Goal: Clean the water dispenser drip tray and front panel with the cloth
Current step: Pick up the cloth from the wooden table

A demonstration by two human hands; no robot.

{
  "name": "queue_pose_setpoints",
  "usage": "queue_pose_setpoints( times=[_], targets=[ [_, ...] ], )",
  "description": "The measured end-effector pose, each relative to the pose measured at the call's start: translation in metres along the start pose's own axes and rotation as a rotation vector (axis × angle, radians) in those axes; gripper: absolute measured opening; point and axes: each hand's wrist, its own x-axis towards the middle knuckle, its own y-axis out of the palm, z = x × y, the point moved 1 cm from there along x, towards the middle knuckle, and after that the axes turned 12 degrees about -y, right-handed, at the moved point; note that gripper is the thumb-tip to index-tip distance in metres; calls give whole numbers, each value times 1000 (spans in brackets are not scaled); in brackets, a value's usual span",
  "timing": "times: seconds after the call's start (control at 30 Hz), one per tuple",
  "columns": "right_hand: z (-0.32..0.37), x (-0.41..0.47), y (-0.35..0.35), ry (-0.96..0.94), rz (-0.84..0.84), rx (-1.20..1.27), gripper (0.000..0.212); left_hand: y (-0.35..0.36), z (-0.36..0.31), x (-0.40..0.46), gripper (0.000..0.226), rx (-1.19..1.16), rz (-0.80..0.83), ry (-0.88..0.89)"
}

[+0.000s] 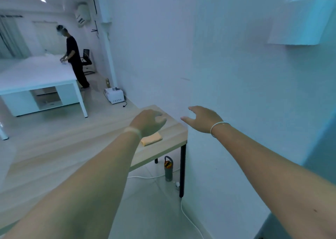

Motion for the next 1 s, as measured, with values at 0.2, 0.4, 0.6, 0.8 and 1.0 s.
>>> queue_pose_setpoints(
  times=[0.2,0.4,0.6,0.8,1.0],
  targets=[
    [6,92,50,-22,56,33,65,2,49,55,48,85,16,37],
    [-8,193,113,13,86,105,62,22,110,147,48,68,77,-45],
    [-24,258,174,131,209,151,66,35,166,213,47,65,151,-131],
    [-40,287,232,223,280,171,65,71,205,270,44,102,263,-132],
    [-55,305,287,422,331,195,64,120,227,331,44,169,454,-27]
  ],
)
